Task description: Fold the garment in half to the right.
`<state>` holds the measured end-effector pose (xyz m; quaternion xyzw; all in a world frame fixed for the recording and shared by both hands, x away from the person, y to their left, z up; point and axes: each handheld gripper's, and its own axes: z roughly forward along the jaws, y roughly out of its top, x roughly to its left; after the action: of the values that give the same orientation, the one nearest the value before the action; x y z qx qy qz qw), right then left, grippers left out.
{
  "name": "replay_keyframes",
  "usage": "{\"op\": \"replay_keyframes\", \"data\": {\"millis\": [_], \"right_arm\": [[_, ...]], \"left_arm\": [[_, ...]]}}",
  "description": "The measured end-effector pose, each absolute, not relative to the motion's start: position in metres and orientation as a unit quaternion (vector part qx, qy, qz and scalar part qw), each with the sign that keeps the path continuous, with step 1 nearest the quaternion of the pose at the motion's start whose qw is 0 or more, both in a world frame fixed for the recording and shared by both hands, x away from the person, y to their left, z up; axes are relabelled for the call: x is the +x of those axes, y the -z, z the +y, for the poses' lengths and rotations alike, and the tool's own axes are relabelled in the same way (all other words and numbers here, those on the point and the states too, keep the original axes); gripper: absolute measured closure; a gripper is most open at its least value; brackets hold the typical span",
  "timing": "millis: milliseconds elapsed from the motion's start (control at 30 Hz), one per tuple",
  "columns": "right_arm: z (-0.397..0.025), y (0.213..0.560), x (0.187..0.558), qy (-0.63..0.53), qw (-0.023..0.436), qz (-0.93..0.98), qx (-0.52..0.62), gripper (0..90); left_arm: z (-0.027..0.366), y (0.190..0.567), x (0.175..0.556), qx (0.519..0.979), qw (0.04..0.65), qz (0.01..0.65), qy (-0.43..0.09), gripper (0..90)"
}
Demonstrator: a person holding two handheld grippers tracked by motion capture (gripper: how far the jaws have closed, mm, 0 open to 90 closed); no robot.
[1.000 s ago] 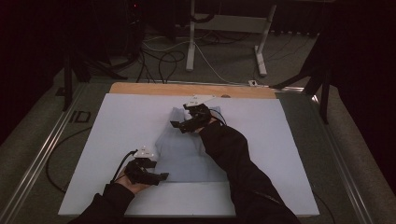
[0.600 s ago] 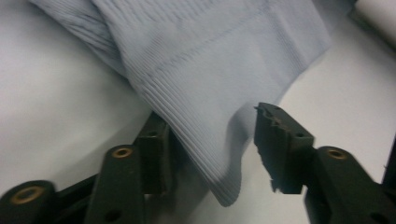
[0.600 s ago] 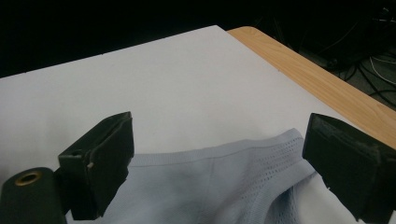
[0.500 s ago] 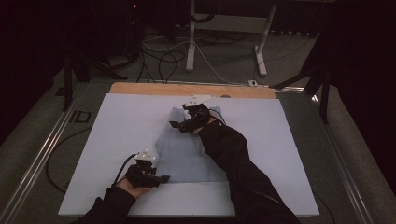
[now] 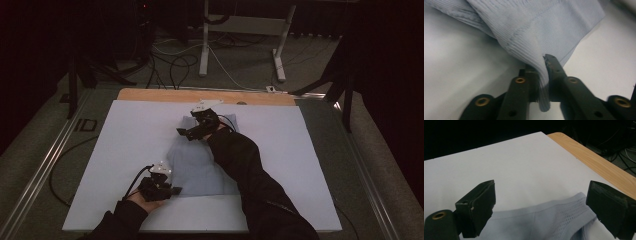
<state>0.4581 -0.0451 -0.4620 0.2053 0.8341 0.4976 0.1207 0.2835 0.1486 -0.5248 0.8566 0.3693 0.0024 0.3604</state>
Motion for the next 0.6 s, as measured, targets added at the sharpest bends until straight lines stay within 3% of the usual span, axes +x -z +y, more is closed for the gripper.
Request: {"op": "replay_keyframes", "data": {"millis": [600], "right_arm": [[-0.031, 0.463, 0.503, -0.474, 0.127, 0.833, 0.253, 9.9]], "left_arm": [[0.151, 0.519, 0.282, 0.852, 0.381, 0.357, -0.021, 85.8]]}}
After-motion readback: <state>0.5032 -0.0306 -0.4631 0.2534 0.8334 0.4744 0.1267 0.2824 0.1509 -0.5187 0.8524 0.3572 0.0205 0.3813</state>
